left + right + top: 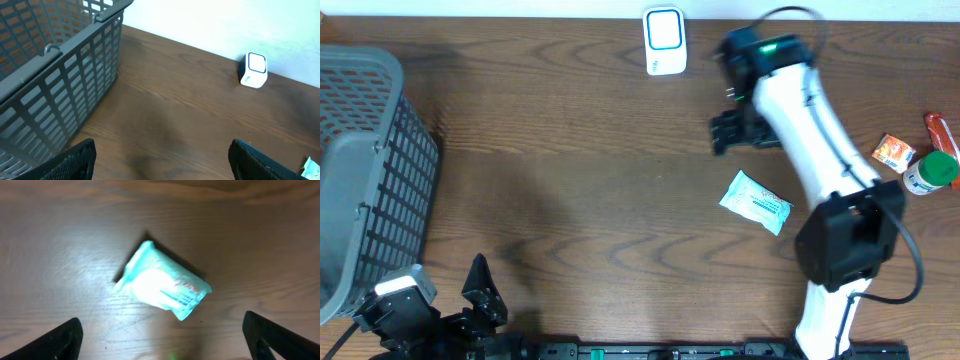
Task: Scan the item barcode
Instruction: 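Lower the right gripper toward the green-white wipes pack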
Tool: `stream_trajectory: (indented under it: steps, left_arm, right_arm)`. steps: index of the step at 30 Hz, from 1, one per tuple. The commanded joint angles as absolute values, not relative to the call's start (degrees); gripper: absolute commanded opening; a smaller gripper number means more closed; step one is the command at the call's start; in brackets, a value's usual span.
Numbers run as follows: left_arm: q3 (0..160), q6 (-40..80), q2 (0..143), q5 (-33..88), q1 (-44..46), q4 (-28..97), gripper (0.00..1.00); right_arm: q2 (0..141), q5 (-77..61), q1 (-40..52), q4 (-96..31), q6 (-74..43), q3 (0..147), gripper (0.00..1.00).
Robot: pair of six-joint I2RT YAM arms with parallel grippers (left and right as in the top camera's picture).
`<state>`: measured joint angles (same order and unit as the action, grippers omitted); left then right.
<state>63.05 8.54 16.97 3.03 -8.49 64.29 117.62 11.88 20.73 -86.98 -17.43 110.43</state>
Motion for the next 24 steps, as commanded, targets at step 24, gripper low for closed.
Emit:
stream_trajectory:
  steps: [24]
  left_arm:
    - [63.16, 7.55, 16.67, 2.76, -8.27, 64.29, 0.85]
  right_arm:
    - [117.32, -8.1, 3.62, -76.16, -2.04, 85.47, 0.99]
